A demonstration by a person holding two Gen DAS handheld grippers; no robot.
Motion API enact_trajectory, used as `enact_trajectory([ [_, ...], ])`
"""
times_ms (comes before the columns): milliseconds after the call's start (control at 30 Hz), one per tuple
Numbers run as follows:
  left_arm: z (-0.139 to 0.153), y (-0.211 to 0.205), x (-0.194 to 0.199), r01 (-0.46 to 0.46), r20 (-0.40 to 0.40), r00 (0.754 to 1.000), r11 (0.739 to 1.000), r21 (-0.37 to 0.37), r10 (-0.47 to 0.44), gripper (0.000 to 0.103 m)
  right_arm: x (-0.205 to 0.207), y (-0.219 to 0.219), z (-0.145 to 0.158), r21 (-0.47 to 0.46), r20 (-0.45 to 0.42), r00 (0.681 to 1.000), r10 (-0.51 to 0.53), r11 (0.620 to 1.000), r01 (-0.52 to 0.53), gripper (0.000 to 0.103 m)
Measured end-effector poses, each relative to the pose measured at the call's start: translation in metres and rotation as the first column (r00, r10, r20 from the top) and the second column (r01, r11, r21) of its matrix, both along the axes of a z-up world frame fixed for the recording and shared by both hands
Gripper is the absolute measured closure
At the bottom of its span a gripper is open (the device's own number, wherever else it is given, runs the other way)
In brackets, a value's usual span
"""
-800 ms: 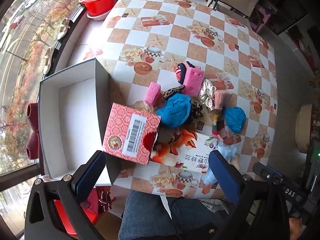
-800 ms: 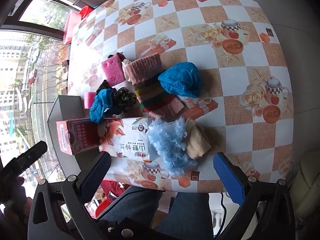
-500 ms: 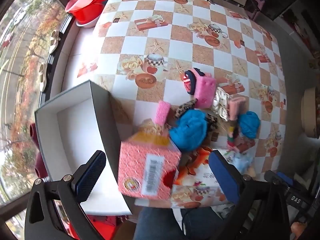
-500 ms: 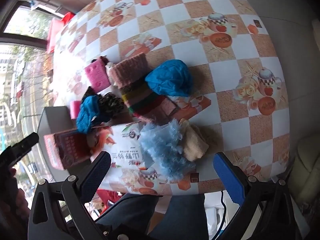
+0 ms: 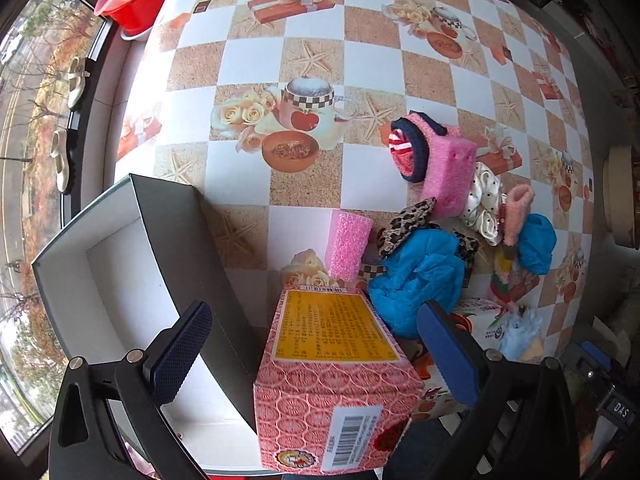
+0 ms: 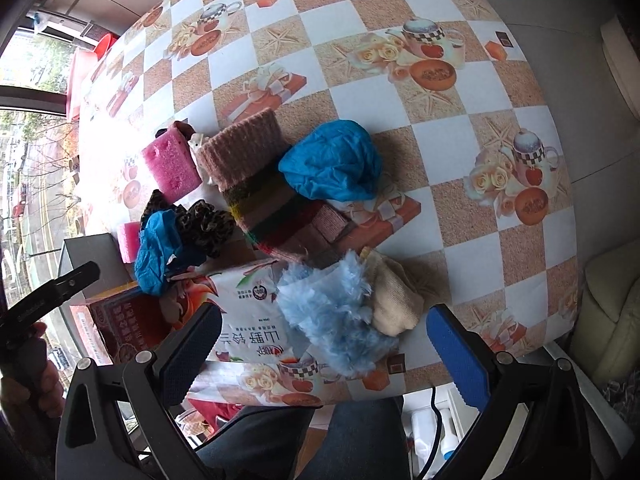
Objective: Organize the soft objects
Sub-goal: 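Reach the left tool toward the pink foam sponge on the tissue box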
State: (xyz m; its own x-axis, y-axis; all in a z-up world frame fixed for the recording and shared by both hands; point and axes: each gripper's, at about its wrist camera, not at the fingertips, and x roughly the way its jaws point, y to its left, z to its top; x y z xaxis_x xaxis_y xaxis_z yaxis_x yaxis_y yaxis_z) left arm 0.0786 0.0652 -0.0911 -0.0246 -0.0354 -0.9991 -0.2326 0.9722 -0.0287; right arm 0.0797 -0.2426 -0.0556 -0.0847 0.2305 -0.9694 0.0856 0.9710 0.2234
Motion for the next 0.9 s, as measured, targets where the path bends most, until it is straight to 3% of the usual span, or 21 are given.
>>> enact_trajectory([
  [400,-0.025,0.006,0.008,0.015,-0.094,0.995,1.000,-0.010,-0.016,0.001,0.006,0.007,-0.005,-0.011,-0.042,0.999,0.019,1.000,-0.019,0.000],
  [700,-0.046,0.003,0.027,0.121,-0.184,0.976,0.992,0.032,-0.114,0.001,0.017,0.005,-0.007,-0.010,-0.034,0.999,0.014,1.000,-0.015,0.000],
  [900,-0.061,-0.006,0.040,0.155,-0.231,0.961,0.988,-0.015,-0.154,0.001,0.020,0.007,-0.010,-0.003,-0.036,0.999,0.016,1.000,-0.016,0.000],
])
